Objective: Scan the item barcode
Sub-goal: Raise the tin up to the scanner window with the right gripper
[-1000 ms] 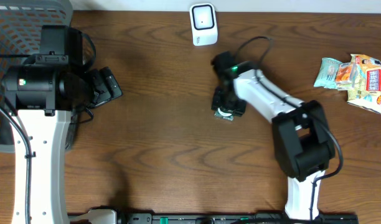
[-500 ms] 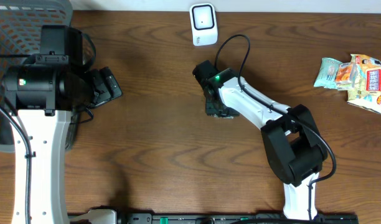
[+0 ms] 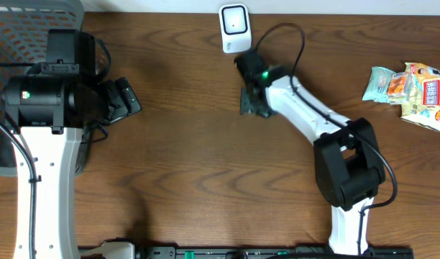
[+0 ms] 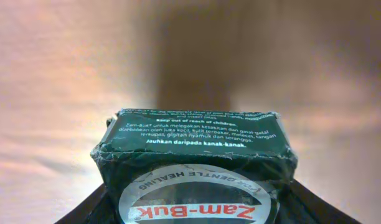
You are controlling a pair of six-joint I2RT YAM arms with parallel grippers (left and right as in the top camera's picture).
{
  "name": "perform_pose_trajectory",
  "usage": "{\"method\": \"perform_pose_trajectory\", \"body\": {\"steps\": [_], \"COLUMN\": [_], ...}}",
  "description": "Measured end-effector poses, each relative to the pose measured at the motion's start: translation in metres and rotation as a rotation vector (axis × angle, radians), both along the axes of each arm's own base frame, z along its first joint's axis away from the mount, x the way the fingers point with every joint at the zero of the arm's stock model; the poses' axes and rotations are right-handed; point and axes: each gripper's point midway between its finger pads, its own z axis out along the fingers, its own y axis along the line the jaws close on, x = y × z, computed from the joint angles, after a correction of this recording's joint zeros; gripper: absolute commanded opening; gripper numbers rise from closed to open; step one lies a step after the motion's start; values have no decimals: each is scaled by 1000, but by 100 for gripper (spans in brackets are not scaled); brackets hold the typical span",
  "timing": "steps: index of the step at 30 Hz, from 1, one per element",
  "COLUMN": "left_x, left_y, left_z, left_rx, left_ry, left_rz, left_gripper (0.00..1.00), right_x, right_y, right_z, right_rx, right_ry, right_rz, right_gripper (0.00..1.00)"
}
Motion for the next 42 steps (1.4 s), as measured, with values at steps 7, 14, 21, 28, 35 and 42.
{"method": "perform_pose_trajectory", "body": {"steps": [7, 14, 21, 28, 35, 42], "left_x": [0, 0, 0, 0, 0, 0], "left_y": [0, 0, 0, 0, 0, 0], "left_z": [0, 0, 0, 0, 0, 0], "left_rx": [0, 0, 0, 0, 0, 0], "left_ry": [0, 0, 0, 0, 0, 0], "left_rz": [0, 0, 0, 0, 0, 0], "left_gripper": [98, 98, 98, 98, 97, 98], "right_x": [72, 113, 155, 202, 232, 238], "right_y": [8, 20, 39, 58, 68, 62], "right_z": [65, 103, 151, 152, 103, 103], "right_rx": [107, 210, 285, 303, 249, 112], "right_ry": [-273, -479, -640, -750, -830, -883], "right_rz": [3, -2, 4, 22, 89, 139], "right_gripper": [48, 49, 49, 50, 48, 49]}}
